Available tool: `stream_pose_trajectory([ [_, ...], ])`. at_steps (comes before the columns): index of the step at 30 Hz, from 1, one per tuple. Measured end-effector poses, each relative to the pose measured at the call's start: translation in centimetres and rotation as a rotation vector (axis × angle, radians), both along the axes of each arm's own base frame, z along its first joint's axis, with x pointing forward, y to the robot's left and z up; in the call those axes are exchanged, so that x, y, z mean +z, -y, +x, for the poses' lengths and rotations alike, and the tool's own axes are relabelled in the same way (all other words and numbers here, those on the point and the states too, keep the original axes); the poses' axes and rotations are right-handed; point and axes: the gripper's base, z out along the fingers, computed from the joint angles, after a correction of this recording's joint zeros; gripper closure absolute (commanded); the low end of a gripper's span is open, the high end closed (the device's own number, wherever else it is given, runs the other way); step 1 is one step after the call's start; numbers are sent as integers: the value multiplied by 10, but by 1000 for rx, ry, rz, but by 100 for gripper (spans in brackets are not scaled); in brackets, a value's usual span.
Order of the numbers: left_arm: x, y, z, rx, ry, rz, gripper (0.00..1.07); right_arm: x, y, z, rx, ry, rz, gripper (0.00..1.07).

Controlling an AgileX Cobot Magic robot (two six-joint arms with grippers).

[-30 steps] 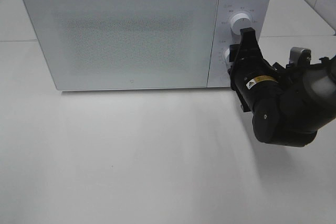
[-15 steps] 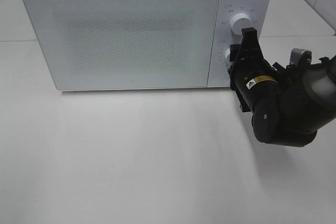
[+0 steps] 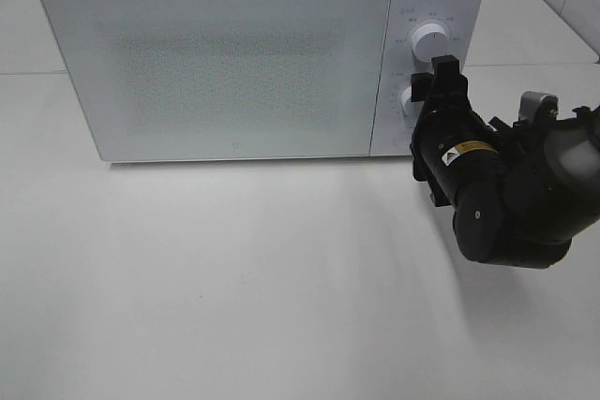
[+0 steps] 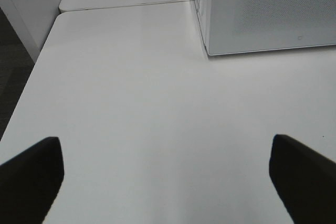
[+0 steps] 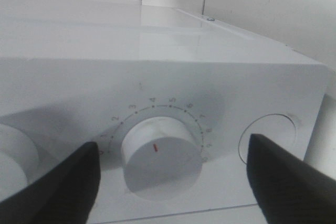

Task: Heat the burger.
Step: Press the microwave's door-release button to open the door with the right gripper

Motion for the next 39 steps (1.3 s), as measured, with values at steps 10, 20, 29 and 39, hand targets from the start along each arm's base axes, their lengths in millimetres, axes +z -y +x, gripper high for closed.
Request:
stream_pose_trajectory([
  [10,0,0,0,0,0,0,6,2,4,-7,-8,-12,29,26],
  [20,0,0,0,0,0,0,6,14,13,-29,3,-17,23,31],
  [29,0,0,0,0,0,0,6,52,13,-88,303,106,-421,35],
  [39,0,0,0,0,0,0,6,104,8,-125,609,393,-903,35],
])
